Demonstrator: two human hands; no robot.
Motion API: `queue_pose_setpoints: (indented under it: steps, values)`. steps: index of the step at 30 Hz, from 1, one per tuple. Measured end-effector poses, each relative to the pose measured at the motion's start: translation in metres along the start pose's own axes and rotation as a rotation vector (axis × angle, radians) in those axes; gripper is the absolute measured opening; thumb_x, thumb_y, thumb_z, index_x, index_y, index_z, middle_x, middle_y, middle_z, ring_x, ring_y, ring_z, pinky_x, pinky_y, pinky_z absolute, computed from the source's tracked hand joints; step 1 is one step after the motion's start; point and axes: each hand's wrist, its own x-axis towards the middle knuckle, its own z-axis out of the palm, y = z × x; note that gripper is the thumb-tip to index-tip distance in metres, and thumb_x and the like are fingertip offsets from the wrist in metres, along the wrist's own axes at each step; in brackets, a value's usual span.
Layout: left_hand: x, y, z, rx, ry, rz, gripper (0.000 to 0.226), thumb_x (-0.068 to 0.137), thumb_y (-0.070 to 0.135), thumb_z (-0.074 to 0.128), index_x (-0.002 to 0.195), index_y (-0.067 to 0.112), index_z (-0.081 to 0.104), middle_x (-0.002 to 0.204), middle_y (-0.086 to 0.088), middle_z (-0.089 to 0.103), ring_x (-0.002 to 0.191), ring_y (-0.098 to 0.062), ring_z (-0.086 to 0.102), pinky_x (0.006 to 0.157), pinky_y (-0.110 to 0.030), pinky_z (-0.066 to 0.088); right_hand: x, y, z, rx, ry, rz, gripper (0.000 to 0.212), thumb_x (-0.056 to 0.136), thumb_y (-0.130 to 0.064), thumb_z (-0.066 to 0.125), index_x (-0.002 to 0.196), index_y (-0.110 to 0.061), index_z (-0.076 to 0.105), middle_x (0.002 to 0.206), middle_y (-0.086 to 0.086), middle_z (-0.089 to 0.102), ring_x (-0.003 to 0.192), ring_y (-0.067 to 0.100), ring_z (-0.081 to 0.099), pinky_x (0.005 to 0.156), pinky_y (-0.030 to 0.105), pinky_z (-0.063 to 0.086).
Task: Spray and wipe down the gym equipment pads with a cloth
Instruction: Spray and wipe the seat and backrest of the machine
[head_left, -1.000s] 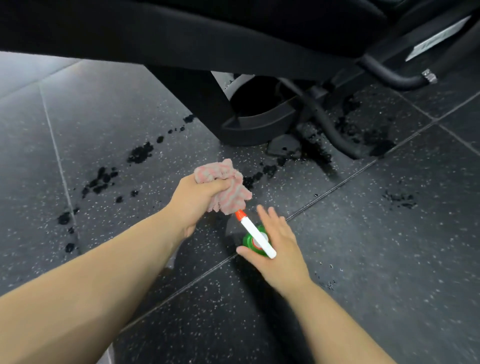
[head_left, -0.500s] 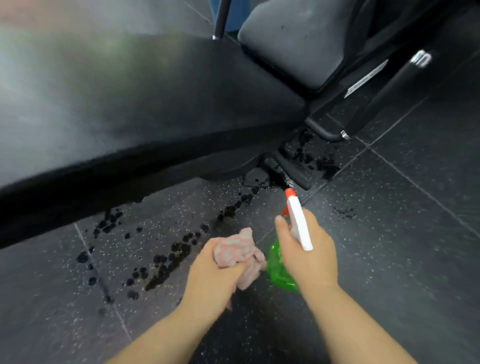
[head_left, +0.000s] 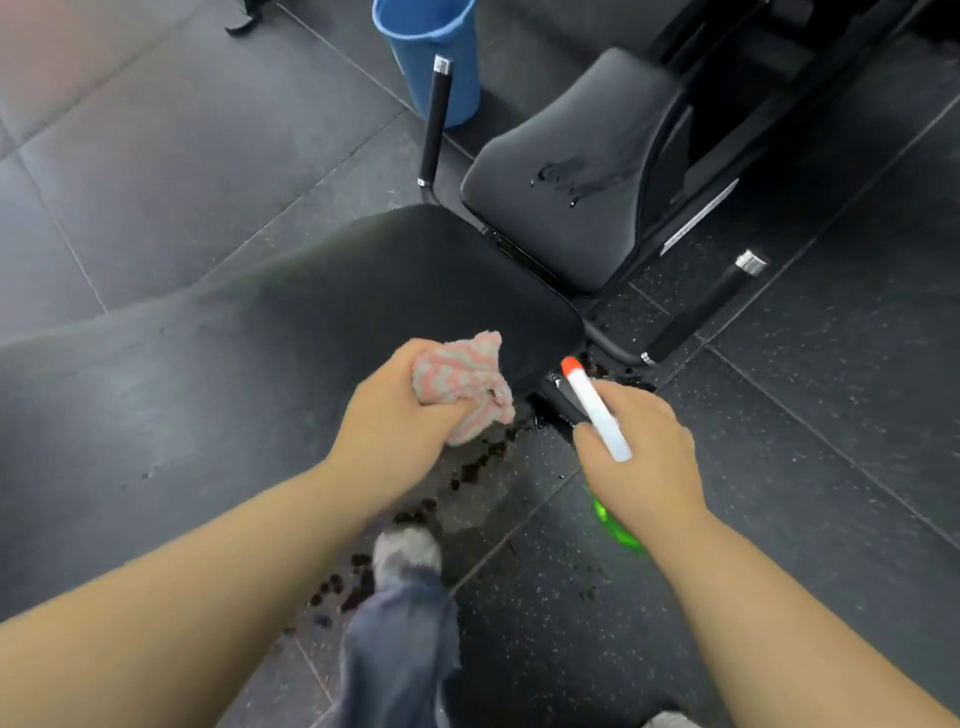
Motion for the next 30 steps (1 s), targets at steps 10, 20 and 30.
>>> queue_pose_setpoints:
  steps: [10, 20, 30]
  values:
    - [0.200, -0.085, -0.073, 0.723, -0.403, 0.085, 0.067, 0.078, 0.080, 0.022, 0.137, 0.054, 0.041, 0.151, 0.017, 0.041, 0.149, -0.016, 0.021, 0.119, -0.053, 0.014, 0.149, -0.050, 0.044, -0.112, -0.128, 0.245, 0.019, 0.088, -0.017, 0.052, 0.107, -0.021, 0.055, 0.090, -0.001, 0.058, 0.087, 0.027, 0.051, 0.073, 0.036, 0.041]
    - [0.232, -0.086, -0.065, 0.815, -0.413, 0.178, 0.045, 0.100, 0.049, 0.024, 0.135, 0.032, 0.045, 0.139, 0.009, 0.051, 0.139, -0.018, 0.035, 0.116, -0.042, 0.014, 0.233, -0.078, 0.072, -0.239, -0.295, 0.307, 0.008, 0.092, -0.023, 0.043, 0.094, -0.019, 0.050, 0.087, 0.001, 0.055, 0.077, 0.024, 0.050, 0.060, 0.031, 0.035]
    - [0.228, -0.094, -0.058, 0.850, -0.290, 0.161, 0.077, 0.082, 0.064, 0.005, 0.143, 0.035, 0.042, 0.155, 0.010, 0.036, 0.148, -0.011, 0.021, 0.120, -0.034, -0.001, 0.273, -0.085, 0.084, -0.288, -0.354, 0.385, 0.022, 0.095, -0.028, 0.044, 0.112, -0.019, 0.054, 0.099, 0.001, 0.054, 0.085, 0.025, 0.052, 0.070, 0.033, 0.040]
